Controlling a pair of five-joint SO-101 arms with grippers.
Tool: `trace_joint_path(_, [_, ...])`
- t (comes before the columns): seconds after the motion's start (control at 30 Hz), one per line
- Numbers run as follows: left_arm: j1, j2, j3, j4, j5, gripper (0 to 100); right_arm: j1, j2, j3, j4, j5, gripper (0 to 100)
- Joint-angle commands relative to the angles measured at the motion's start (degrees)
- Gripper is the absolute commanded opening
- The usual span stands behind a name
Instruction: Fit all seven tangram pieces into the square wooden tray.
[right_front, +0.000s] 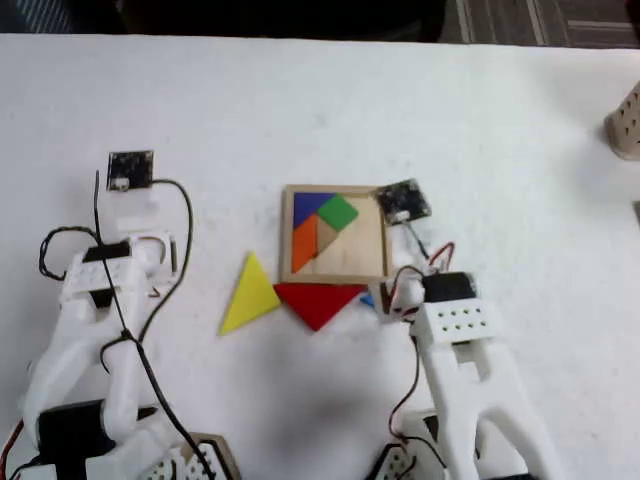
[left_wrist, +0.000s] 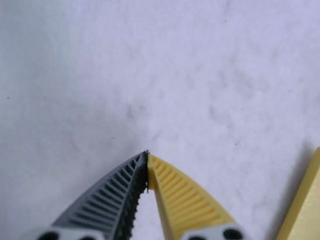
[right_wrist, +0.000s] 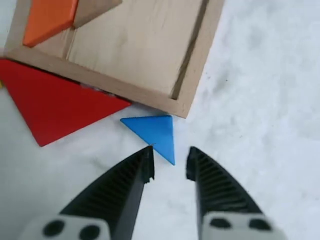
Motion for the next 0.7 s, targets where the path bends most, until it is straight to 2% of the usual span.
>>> trace_joint_path(0.0, [-0.6,-2.7,0.0,-1.4,-0.4,2,-4.4,4.4,-2.5,0.1,4.8,17.3])
trace_joint_path(0.13, [-0.6,-2.7,0.0,-1.4,-0.4,2,-6.1,12.4,-4.7,-0.8,7.9,17.3])
trace_joint_path(0.3, [-0.7,-2.7,0.0,-1.4,-0.4,2,-4.0,20.8,-10.2,-1.0,9.4,17.3])
trace_joint_path(0.67, [-0.7,-2.7,0.0,-1.4,-0.4,2,-3.6,29.6,-18.2,-3.0,11.2,17.3])
